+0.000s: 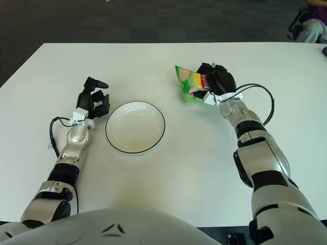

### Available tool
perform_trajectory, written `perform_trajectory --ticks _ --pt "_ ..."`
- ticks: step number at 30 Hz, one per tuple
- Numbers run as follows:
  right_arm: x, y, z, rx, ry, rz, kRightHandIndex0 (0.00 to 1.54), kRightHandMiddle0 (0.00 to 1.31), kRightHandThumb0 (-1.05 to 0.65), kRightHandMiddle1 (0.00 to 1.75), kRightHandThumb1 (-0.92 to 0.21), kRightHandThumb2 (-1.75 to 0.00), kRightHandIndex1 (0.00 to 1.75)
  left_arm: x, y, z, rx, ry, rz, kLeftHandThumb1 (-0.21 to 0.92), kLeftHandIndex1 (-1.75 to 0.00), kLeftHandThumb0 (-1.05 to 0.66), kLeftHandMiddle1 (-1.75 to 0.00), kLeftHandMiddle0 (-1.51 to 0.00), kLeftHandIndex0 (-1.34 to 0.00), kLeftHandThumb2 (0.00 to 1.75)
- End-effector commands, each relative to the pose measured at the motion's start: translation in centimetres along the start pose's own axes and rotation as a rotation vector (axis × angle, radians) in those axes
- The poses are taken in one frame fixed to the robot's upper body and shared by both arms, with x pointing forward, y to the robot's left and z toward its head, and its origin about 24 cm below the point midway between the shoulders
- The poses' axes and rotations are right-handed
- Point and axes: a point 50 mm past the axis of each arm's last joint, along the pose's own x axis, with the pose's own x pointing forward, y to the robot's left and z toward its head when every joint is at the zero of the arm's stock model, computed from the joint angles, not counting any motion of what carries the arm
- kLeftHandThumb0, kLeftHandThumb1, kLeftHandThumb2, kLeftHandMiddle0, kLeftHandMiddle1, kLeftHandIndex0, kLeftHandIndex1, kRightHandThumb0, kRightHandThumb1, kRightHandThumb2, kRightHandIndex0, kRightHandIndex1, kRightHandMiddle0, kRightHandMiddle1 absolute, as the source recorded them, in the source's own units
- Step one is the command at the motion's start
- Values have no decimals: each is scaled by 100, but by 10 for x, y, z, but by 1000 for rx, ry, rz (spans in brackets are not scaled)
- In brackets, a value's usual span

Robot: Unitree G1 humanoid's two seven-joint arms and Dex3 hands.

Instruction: Put the snack into the plate.

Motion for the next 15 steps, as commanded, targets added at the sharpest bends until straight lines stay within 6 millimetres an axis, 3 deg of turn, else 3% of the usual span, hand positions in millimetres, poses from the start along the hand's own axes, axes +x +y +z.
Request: perform_trajectory --ticks 1,8,15 --pt "4 -4 15 76 -81 -98 58 51 0 164 -29 -132 175 -7 0 -8 8 31 5 67 -175 -38 -175 -88 -36 85" --pt "14 -19 44 90 -253 -196 56 48 0 166 -32 -129 175 -6 1 -8 10 31 5 67 -175 -39 -175 -89 -36 86" --pt "17 -30 91 121 -472 -216 52 45 0 165 -37 -122 175 -6 1 -8 10 33 5 66 -175 -39 -175 -89 -36 86"
